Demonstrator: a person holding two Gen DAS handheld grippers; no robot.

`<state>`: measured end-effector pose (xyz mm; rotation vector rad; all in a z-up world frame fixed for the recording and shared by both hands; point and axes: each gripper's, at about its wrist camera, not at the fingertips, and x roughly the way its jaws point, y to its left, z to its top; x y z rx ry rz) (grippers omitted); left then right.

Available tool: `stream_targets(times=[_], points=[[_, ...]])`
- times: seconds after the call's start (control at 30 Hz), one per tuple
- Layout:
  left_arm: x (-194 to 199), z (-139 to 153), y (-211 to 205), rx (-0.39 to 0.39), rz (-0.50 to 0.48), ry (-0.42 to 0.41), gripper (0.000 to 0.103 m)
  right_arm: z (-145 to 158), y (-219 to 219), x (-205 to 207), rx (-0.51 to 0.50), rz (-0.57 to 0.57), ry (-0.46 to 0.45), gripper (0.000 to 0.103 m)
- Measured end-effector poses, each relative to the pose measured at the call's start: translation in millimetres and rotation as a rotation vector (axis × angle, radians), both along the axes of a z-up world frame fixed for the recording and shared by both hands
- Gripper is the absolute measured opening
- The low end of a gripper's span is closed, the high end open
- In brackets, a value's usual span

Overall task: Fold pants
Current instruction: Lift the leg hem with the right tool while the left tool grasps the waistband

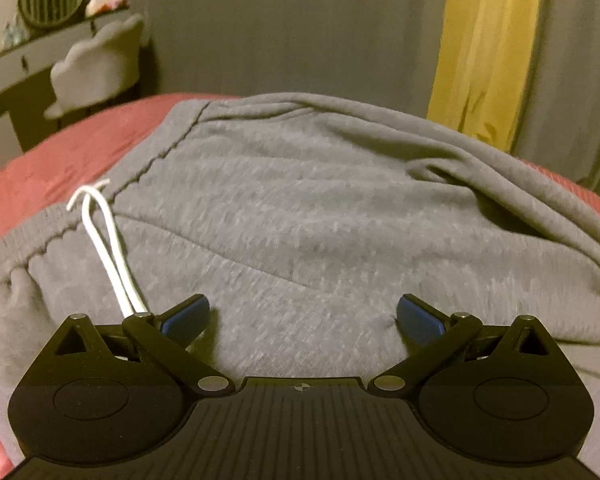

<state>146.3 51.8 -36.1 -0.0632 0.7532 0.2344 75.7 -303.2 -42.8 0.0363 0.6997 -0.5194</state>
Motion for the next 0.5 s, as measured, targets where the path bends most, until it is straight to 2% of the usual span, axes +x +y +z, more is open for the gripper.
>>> stream_targets(times=[0.1, 0.13, 0.17, 0.2, 0.3, 0.4, 0.47, 0.5], points=[[-4, 1, -8, 0.091, -0.027, -0.020, 0.103, -23, -11, 25, -0.048, -0.030, 0.126, 0.077], [-5, 2, -9, 0.113, -0.035, -0.033, 0.103, -28, -16, 27, -0.062, -0.048, 0.147, 0.068], [-7, 4, -9, 0.120, -0.038, -0.046, 0.103, -28, -26, 24, -0.024, -0.057, 0.132, 0.031], [-7, 6, -8, 0.114, -0.040, -0.056, 0.103, -27, -37, 20, 0.035, -0.075, 0.108, 0.006], [-7, 13, -3, 0.052, -0.044, -0.084, 0.103, -19, -70, -9, 0.243, -0.106, -0.015, 0.007], [-2, 28, 2, -0.008, -0.062, -0.116, 0.103, -11, -83, -55, 0.333, -0.139, -0.156, 0.007], [8, 41, 6, -0.069, -0.085, -0.137, 0.103, -24, -83, -77, 0.373, -0.182, -0.180, 0.007], [16, 48, 9, -0.100, -0.088, -0.144, 0.103, -36, -86, -81, 0.381, -0.207, -0.159, 0.008]])
